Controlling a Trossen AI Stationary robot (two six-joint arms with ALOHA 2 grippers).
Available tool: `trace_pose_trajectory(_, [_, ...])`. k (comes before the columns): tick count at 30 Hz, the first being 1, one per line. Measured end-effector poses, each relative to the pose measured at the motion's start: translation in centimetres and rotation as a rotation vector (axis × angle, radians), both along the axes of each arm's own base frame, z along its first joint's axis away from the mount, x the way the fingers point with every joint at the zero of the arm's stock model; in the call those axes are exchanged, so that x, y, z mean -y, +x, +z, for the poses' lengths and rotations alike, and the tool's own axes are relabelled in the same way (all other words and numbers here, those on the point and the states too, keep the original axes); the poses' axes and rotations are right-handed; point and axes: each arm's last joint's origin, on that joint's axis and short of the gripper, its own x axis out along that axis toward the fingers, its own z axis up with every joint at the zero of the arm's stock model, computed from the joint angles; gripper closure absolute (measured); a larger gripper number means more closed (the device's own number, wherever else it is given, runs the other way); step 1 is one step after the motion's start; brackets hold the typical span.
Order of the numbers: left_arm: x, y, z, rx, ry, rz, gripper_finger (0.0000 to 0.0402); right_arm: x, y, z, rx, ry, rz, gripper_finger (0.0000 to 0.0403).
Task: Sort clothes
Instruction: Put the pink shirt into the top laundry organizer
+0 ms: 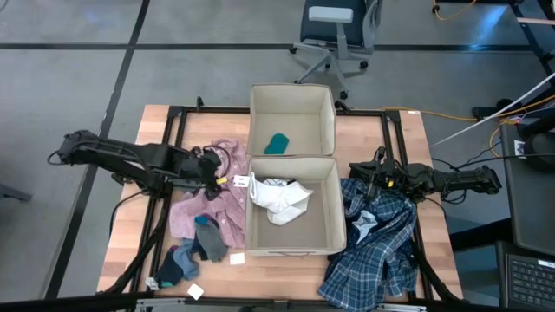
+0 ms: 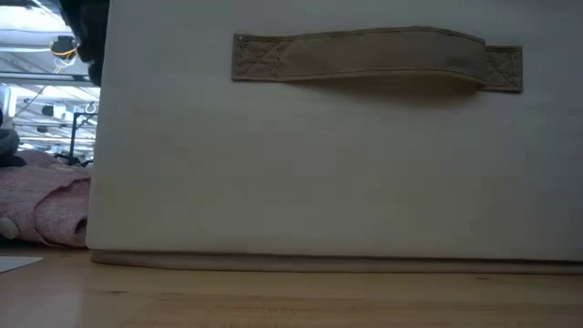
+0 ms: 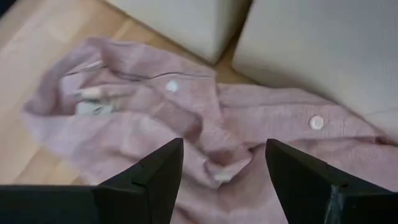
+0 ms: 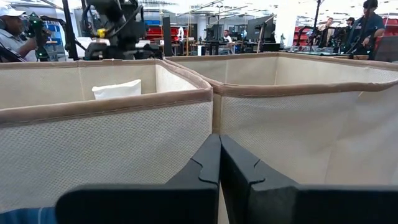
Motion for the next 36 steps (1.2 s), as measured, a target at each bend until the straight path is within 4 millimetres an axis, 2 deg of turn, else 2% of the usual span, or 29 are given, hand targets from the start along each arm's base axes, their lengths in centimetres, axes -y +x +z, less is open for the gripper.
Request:
trace_pose_trajectory(5, [0.1,0.9,-2.3,-0.069,0.008,-0.002,0.0183,0.0,0.0,0.0,0.001,0.004,0.0,0.0395])
trace_pose_trajectory(11, [0.3,1.7,-5.0,-0.061,-0.031,-0.02,0.0183,0.0,0.0,0.0,0.001,0.006,0.0,0.0395])
trace_pose_trajectory(21, [0.5,0.9,-9.2,-0.091,-0.124,-0.054,0.0183,0.0,0.0,0.0,0.001,0.007,0.0,0.0395])
trace_pose_trajectory(31, [0.3,0.8,-13.3,-0.141,-0.037,-0.019,0.0184,0.0,0.1,-0.1,-0.011,0.006,0.001,0.0395])
trace_pose_trajectory(36, [0.3,1.4,-14.1,-0.151,-0.002,-0.014,0.0217,0.0,0.1,-0.1,-0.016,0.005,0.0,0.0395])
